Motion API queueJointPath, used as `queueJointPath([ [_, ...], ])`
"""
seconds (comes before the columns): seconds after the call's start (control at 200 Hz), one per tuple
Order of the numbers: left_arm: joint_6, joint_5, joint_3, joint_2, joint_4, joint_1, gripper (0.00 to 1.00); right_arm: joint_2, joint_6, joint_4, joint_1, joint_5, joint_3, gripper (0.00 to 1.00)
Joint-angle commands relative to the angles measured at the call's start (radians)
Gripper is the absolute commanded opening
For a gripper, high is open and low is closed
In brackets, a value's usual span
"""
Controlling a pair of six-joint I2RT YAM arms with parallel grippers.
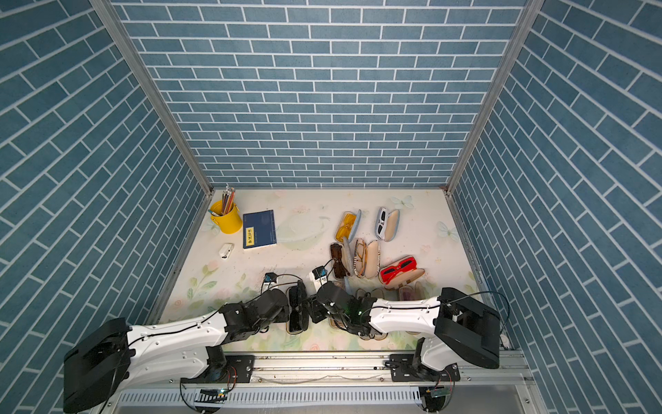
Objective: Close the glasses case
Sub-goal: Move the glasses case to the center of the board, then close the glasses case at the center of the board.
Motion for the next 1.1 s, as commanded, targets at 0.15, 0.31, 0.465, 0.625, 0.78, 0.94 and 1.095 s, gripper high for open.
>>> queueJointPath([
  [0.15, -0.018, -0.025, -0.027, -0.036, -0.019, 0.008, 0.09, 0.027, 0.007, 0.031, 0.009, 0.01, 0.037, 0.34],
  [0.31, -0.023, -0.03, -0.03, -0.039, -0.008, 0.007, 0.09, 0.033, 0.001, 0.049, 0.013, 0.007, 0.034, 0.34],
  [0.465, -0.036, -0.024, -0.043, -0.041, 0.011, 0.006, 0.09, 0.044, 0.001, 0.074, 0.017, 0.007, 0.026, 0.33],
  [0.625, -0.049, -0.025, -0.059, -0.068, 0.017, 0.007, 0.09, 0.061, 0.002, 0.095, 0.028, 0.015, 0.017, 0.32],
  [0.78, -0.057, -0.031, -0.07, -0.101, 0.013, 0.005, 0.07, 0.069, 0.004, 0.119, 0.044, 0.028, 0.008, 0.32],
  [0.94, -0.067, -0.03, -0.088, -0.114, 0.029, 0.004, 0.06, 0.087, 0.007, 0.141, 0.055, 0.035, 0.003, 0.31],
  [1.095, -0.071, -0.027, -0.1, -0.107, 0.051, 0.001, 0.06, 0.113, 0.005, 0.141, 0.061, 0.042, 0.015, 0.29],
])
